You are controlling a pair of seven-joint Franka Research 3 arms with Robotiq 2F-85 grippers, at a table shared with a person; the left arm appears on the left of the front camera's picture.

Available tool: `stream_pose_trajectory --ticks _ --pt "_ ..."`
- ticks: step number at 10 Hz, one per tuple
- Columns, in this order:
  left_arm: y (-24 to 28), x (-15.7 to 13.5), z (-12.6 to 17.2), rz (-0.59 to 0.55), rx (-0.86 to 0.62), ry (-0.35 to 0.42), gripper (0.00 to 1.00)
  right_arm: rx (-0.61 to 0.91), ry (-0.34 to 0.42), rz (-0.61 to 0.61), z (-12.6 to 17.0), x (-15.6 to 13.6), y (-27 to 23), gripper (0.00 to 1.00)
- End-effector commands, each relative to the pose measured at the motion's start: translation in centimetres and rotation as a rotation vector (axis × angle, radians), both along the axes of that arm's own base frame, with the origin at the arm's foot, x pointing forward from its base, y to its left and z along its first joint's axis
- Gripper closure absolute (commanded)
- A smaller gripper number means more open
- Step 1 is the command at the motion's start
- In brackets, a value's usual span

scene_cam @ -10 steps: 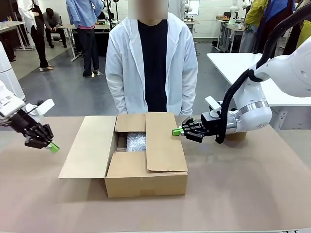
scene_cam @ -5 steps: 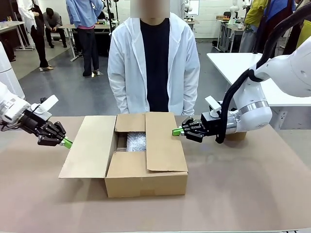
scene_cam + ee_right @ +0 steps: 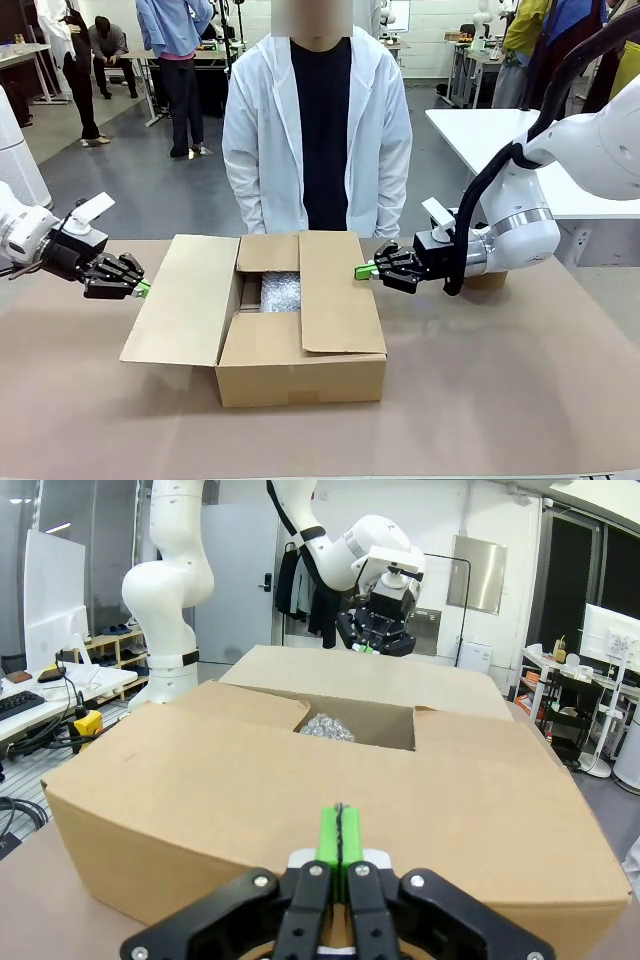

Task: Wrap the clocks to prevent damage.
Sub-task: Push the left (or right) flap of the Package Box to close it.

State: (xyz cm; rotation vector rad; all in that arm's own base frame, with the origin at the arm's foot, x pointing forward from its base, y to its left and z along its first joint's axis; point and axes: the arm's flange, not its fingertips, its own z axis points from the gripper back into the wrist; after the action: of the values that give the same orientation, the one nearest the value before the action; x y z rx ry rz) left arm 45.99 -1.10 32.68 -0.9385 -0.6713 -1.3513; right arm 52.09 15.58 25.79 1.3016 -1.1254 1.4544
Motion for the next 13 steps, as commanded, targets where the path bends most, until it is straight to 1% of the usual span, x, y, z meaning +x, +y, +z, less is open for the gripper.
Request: stream_pose_trajectory --ticks 1,5,6,7,10,12,13 --pt "0.1 0.5 0.1 0.009 -0.074 -0.03 1.0 0.005 -0.007 -0.003 -0.4 0.0 0.1 0.99" --pt "-1.1 0.4 0.9 -0.025 -0.142 -0.059 1.0 0.005 -0.007 -0.003 -0.4 0.0 0.1 0.99" --pt "-1.9 0.7 1.2 -0.036 -0.156 -0.064 1.0 0.005 -0.007 -0.003 -0.4 0.0 0.1 0.99" --pt "-2.9 1.3 1.6 -0.048 -0.168 -0.068 1.0 0.005 -0.007 -0.003 -0.4 0.0 0.1 0.99" --pt "-6.5 2.0 2.6 -0.1 -0.187 -0.085 1.0 0.005 -0.007 -0.003 -0.4 0.0 0.1 0.99" --pt "-8.4 2.0 2.2 -0.119 -0.181 -0.091 1.0 0.005 -0.007 -0.003 -0.4 0.0 0.1 0.99" --pt "-9.2 2.3 2.0 -0.135 -0.175 -0.081 1.0 0.005 -0.007 -0.003 -0.4 0.0 0.1 0.99"
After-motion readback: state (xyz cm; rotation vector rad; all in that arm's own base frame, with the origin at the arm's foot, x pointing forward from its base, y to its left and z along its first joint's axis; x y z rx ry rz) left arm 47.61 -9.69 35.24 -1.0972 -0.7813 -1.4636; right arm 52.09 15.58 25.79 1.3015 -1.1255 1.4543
